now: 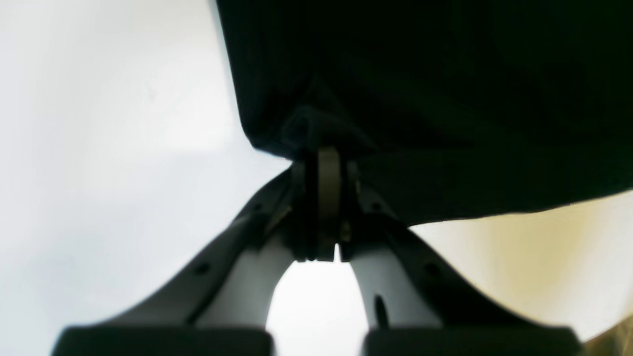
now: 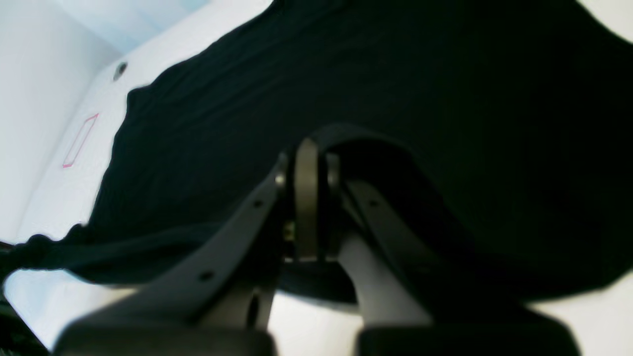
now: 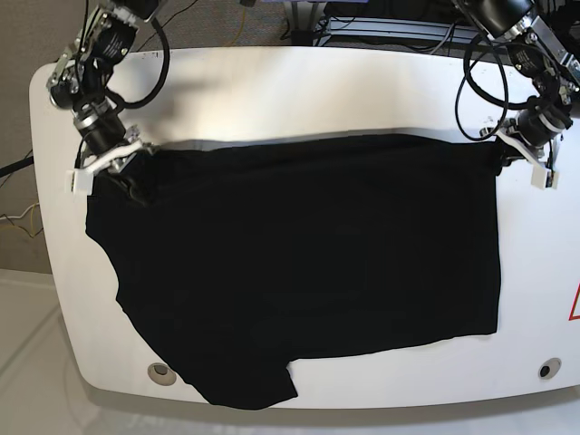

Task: Fold the T-shirt properly
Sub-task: 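Pull both held shoulder corners apart, stretching the shoulder edge taut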

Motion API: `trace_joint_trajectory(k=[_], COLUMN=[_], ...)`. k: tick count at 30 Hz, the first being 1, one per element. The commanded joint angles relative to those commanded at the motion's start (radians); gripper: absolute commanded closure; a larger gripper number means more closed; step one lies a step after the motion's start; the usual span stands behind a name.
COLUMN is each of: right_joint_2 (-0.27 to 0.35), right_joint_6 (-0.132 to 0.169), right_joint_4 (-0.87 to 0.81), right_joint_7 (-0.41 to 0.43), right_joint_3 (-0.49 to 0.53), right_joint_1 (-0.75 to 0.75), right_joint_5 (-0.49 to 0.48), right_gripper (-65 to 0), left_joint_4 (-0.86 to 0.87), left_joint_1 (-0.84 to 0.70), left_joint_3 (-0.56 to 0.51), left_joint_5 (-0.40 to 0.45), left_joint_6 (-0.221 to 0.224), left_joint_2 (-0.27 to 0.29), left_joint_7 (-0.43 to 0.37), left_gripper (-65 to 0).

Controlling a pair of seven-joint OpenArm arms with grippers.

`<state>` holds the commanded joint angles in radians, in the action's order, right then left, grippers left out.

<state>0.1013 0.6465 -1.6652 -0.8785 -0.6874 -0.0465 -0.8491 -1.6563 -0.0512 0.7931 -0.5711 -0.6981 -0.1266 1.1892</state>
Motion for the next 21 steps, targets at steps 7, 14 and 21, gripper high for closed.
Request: trace_joint_trajectory(k=[7,14,21], right_joint_2=[0.007,0.009,0.011], right_joint_6=[0.000,0.000,0.001], right_joint_4=[0.090,0.144,0.142], right_joint_7=[0.007,-0.004,-0.007], right_joint_3=[0.005,0.003,0.011], right_joint_1=[0.069,0.116,0.121], right_joint_5=[0.010,0.005,0.037], right_gripper=[0.0,0.0,0.0], left_joint_4=[0.031,0.034,0.008], left_joint_1=[0.027,0.055,0.066], left_joint_3=[0.001,0.015,0.016], left_joint_5=[0.020,0.001,-0.007], left_joint_6=[0.000,0.000,0.000], left_joint_2=[-0.001,-0.008,-0.009], left_joint_7=[-0.015,-0.008,0.010], left_gripper=[0.0,0.0,0.0])
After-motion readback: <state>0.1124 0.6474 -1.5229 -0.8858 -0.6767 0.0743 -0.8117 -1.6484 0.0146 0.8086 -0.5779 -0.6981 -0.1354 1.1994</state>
